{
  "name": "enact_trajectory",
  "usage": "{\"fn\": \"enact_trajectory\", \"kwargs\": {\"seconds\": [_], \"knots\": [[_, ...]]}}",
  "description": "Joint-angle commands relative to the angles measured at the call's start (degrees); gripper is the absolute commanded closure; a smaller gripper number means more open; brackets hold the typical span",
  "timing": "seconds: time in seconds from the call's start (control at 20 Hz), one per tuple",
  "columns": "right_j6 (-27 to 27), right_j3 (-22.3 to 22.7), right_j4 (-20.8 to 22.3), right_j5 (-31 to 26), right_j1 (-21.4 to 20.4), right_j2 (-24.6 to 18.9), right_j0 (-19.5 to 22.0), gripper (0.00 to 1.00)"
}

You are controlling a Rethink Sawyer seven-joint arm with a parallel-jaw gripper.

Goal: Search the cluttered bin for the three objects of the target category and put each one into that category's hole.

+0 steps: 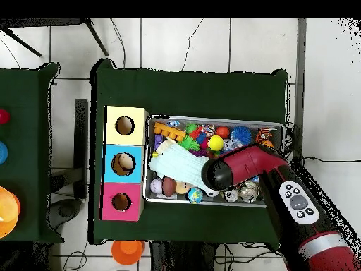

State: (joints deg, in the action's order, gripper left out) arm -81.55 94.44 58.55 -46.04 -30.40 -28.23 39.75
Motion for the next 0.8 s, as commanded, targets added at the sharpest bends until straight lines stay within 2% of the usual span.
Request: {"fn": "enact_trajectory", "kwargs": {"seconds": [0.05,0.3,0.65,0.8], "knots": [[15.28,-0.39,0.46,-7.25,-0.29,1.67,0.24,0.00],[16.99,0.57,-1.44,-8.70,-2.73,0.29,1.03,0.00],[17.82,0.73,0.70,-8.50,-2.17,1.02,1.82,0.00],[17.54,0.57,1.67,-7.48,-0.07,1.35,2.54,0.00]]}}
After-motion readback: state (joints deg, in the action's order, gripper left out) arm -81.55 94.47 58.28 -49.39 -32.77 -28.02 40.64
